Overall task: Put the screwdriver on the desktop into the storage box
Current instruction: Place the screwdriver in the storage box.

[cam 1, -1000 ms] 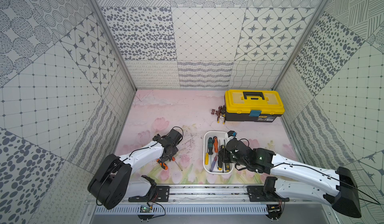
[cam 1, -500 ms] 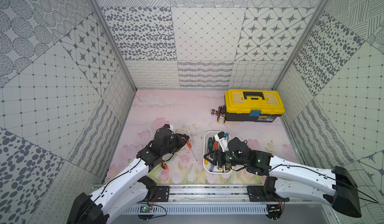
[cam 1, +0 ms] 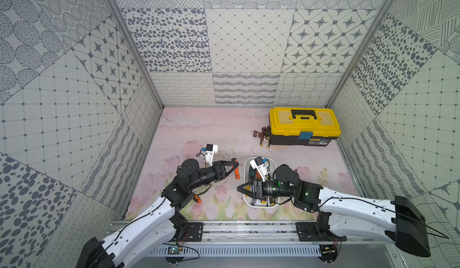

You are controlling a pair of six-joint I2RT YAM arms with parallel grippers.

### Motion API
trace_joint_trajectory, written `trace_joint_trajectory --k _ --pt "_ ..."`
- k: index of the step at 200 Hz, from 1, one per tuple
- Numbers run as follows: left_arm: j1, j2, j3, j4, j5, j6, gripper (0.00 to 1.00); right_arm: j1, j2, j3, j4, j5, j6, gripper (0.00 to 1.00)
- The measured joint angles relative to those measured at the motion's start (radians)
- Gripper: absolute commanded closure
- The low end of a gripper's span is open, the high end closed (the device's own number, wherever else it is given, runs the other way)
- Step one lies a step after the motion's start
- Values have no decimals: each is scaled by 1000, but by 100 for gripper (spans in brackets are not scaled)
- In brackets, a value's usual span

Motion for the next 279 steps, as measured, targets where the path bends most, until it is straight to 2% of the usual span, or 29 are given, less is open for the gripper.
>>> trace_joint_trajectory --k 21,33,39,50,57,69,78,86,101,133,196,209,244,279 --pt "-18 -8 0 -2 -2 22 100 16 17 10 17 -9 -10 100" --pt "-24 -18 0 -5 -10 33 99 20 19 15 14 -6 -14 100" --pt "-26 -23 0 -8 -16 36 87 21 19 19 8 -5 -16 100" --pt "-30 -35 1 -19 -31 48 56 27 18 30 -13 10 -25 100" --pt "-34 -42 2 -32 -42 58 41 33 18 43 -43 23 -35 100" --pt "-45 -51 10 -47 -51 68 25 45 20 71 -117 71 -53 100" --pt "-56 -54 20 -64 -64 85 22 57 23 100 -190 113 -68 100" --pt "-66 -51 31 -81 -72 93 22 68 29 125 -248 159 -77 100" --pt "-87 -28 58 -116 -99 114 30 87 47 177 -357 251 -96 100" --pt "-119 58 97 -172 -140 153 37 109 71 220 -484 368 -116 100" --pt "-147 149 115 -211 -167 179 35 159 75 223 -574 465 -149 100" --pt "-154 162 117 -211 -169 182 37 168 75 230 -581 476 -156 100" --pt "-170 191 130 -209 -172 191 59 191 76 260 -607 511 -169 100" --pt "-174 198 139 -217 -170 213 87 194 86 266 -631 534 -178 100"
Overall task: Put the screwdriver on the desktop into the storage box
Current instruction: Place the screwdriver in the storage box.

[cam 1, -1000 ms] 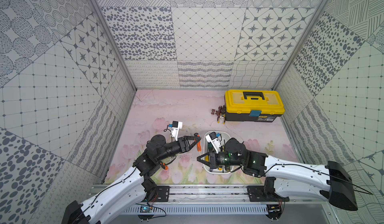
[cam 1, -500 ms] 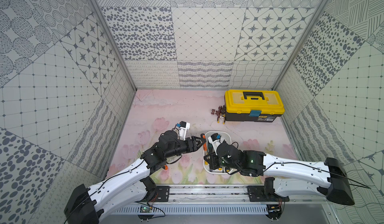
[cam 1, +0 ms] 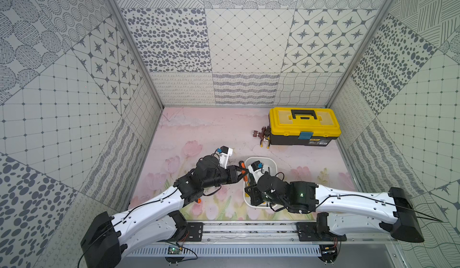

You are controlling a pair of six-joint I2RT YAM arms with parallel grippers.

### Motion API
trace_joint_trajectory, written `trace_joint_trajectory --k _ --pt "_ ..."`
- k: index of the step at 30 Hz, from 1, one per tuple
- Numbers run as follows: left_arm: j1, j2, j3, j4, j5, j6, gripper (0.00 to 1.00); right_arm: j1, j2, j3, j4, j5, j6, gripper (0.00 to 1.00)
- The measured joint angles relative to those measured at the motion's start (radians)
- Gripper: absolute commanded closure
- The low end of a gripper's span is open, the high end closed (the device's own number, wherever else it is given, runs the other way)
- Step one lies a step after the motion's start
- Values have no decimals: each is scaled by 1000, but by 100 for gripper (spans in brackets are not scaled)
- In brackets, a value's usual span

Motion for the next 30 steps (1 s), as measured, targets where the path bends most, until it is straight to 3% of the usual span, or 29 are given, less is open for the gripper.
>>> trace_joint_trajectory --k 4,7,8,11,20,30 --pt "0 0 3 -1 0 3 100 0 0 1 0 7 0 99" --pt "0 -1 3 0 0 3 100 -6 -9 0 0 3 7 57" --pt "0 -2 3 -2 -7 3 100 -23 -26 -14 19 -12 10 52" --pt "0 -2 -2 -5 -27 1 100 -92 -106 -92 93 -95 28 47" --pt "2 -19 -35 23 -27 -23 100 -229 -237 -327 365 -398 112 56" --pt "2 -35 -64 109 -9 -58 100 -241 -231 -341 467 -490 148 74"
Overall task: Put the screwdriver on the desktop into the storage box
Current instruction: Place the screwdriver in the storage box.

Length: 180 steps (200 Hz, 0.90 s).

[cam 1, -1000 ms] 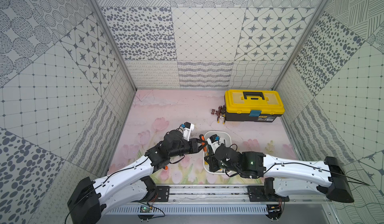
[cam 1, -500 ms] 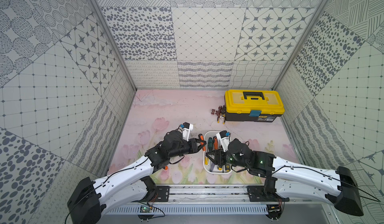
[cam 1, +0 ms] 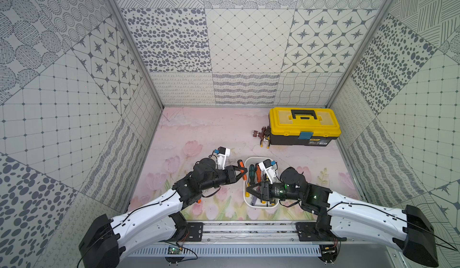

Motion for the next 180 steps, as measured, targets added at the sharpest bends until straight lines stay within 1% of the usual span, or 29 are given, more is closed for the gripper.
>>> trace_joint_trajectory --k 12,35,61,99,101,105,115,121,126,133,141,151,164,180 --pt "0 0 -2 8 5 -3 100 0 3 0 6 -3 0 78" --pt "0 0 -8 27 9 -14 100 -1 3 0 9 -4 3 90" --pt "0 2 -11 37 11 -25 100 -1 2 -2 19 -5 -1 99" --pt "0 2 -15 44 13 -35 100 -2 2 -2 19 -3 -4 100" --pt "1 2 -16 44 13 -35 98 -2 2 -2 18 -3 -4 100" --pt "1 2 -16 44 12 -36 89 -2 2 -2 18 -2 -4 100" --pt "1 2 -16 42 10 -39 60 -2 0 -2 13 1 -5 100" --pt "1 2 -16 39 8 -41 46 -2 -2 -2 10 2 -5 100" --pt "1 1 -16 37 5 -38 36 -2 -5 -2 4 4 -6 100" --pt "1 -1 -16 31 -4 -41 27 -2 -10 -2 -11 16 -6 100" --pt "1 -6 -16 22 -18 -43 21 -3 -15 0 -37 34 -6 100" --pt "1 -15 -15 4 -36 -41 17 -5 -20 3 -81 64 -9 100" --pt "1 -31 -6 -37 -70 -44 15 -6 -25 6 -142 104 -12 100" --pt "1 -52 20 -120 -140 -44 15 -7 -26 26 -232 156 -12 100"
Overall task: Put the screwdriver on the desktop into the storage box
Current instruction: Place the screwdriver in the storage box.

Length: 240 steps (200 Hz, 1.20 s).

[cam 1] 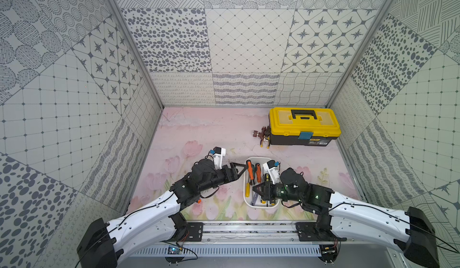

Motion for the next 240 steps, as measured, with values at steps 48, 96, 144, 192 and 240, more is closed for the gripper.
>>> trace_joint_trajectory --k 48,96,144,192,240 --pt "27 -45 103 -394 -298 -84 16 -14 59 79 -195 143 23 100" --pt "143 -118 93 -713 -455 -161 10 -55 129 79 -289 180 52 100" --pt "232 -94 59 -892 -492 -219 13 -109 164 79 -307 177 52 100" --pt "275 -64 26 -975 -508 -269 19 -123 180 80 -318 176 29 100" --pt "290 -34 5 -1020 -508 -318 20 -124 183 89 -318 171 10 62"
